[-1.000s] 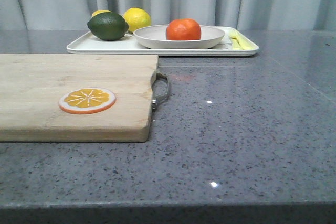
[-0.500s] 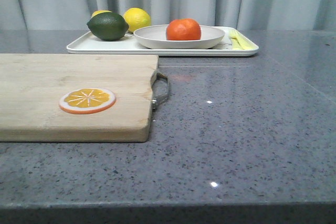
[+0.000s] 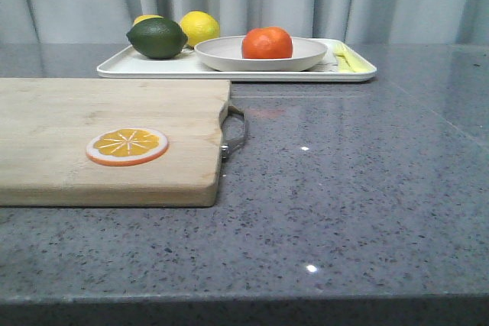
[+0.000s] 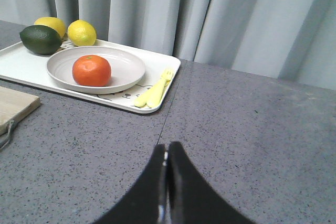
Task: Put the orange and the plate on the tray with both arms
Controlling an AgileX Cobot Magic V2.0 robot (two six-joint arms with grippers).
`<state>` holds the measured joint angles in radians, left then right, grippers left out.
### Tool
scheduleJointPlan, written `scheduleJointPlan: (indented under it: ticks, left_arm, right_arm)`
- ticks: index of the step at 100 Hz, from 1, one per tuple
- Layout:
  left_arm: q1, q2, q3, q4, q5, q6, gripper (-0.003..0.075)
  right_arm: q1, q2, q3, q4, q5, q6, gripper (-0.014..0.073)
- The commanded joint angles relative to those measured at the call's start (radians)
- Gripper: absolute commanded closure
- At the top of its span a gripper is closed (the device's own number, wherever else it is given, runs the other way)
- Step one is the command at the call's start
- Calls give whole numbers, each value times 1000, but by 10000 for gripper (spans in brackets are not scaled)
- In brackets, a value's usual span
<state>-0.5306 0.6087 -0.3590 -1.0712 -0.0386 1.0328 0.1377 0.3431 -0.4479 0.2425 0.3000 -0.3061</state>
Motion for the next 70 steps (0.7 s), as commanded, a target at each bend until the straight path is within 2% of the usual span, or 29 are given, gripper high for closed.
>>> scheduleJointPlan:
  ticks: [1, 30, 42, 52, 70]
  left_arm:
    - [2, -4, -30, -4, -31, -1, 739]
    - [2, -7, -30, 1, -62, 1, 739]
    - [6, -25, -14, 84, -101, -18, 739]
    - [25, -60, 27, 205, -132, -153, 739]
    - [108, -155, 168, 569, -161, -535, 739]
  right_arm:
    - [-5, 4, -22, 1, -74, -8, 661]
    - [-5, 4, -22, 1, -74, -8, 661]
    - [-5, 4, -22, 1, -74, -8, 661]
    - [-5, 4, -22, 1, -74, -8, 661]
    - [-5, 4, -22, 1, -74, -8, 661]
